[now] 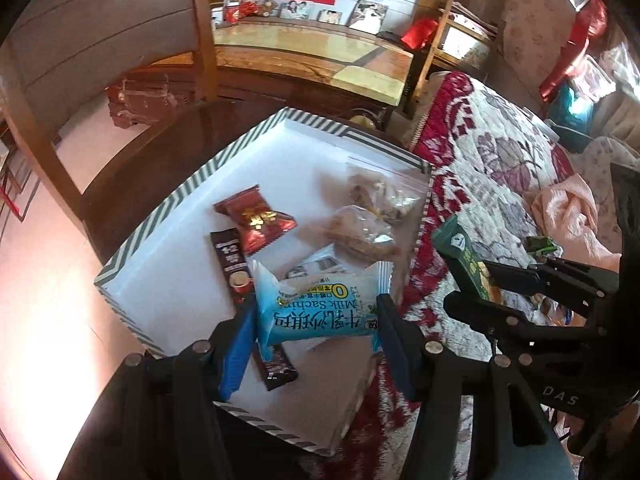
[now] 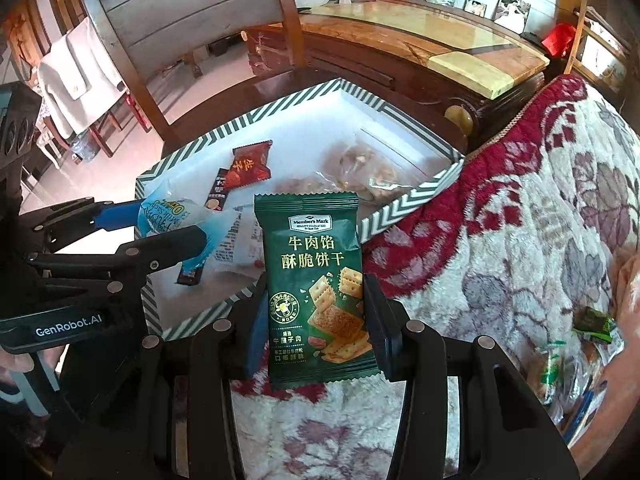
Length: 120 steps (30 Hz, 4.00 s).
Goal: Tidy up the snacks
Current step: 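Carry the blue sachet and green cracker packet over the white box with both grippers, then open both grippers to drop the sachet and cracker packet into the box, then move both grippers back to the snack pile and grasp the green-labelled bun with left gripper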
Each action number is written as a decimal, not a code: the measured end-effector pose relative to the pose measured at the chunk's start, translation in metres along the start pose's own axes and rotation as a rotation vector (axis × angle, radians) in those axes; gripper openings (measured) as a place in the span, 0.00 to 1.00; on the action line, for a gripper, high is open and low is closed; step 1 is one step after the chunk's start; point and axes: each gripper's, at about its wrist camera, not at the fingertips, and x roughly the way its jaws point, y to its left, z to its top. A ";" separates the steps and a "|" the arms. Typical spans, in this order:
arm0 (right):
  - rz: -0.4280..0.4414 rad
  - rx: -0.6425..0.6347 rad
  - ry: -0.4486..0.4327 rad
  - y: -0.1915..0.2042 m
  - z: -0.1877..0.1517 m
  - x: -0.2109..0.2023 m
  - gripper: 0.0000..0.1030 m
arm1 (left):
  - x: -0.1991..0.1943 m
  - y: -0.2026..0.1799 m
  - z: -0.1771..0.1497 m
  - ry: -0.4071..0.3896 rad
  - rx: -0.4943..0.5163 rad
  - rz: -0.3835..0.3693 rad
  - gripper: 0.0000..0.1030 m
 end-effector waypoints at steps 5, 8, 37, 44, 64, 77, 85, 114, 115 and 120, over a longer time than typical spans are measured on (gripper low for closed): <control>0.009 -0.011 0.013 0.006 0.010 0.010 0.41 | 0.004 0.014 0.002 0.006 -0.028 0.012 0.59; 0.015 -0.014 0.023 0.009 0.017 0.017 0.41 | 0.007 0.021 0.001 0.011 -0.043 0.023 0.59; 0.066 -0.015 0.106 0.034 0.047 0.076 0.44 | 0.030 0.054 0.003 0.055 -0.111 0.096 0.66; 0.104 0.040 0.034 0.029 0.044 0.051 0.47 | 0.019 0.053 0.006 0.033 -0.124 0.109 0.75; -0.019 0.144 -0.020 -0.023 -0.024 -0.011 0.48 | -0.002 -0.025 0.002 -0.013 0.008 0.075 0.86; -0.097 0.256 -0.043 -0.075 -0.081 -0.051 0.48 | 0.002 -0.095 -0.003 0.004 0.140 0.011 0.86; -0.145 0.347 -0.056 -0.111 -0.112 -0.070 0.48 | 0.008 -0.134 -0.005 0.014 0.201 -0.019 0.86; -0.185 0.520 -0.056 -0.185 -0.170 -0.094 0.48 | 0.070 -0.239 -0.002 0.145 0.305 -0.113 0.86; -0.185 0.519 -0.058 -0.185 -0.171 -0.095 0.48 | 0.072 -0.243 -0.001 0.147 0.306 -0.116 0.86; -0.189 0.538 -0.066 -0.193 -0.175 -0.099 0.48 | 0.082 -0.257 0.001 0.162 0.318 -0.117 0.86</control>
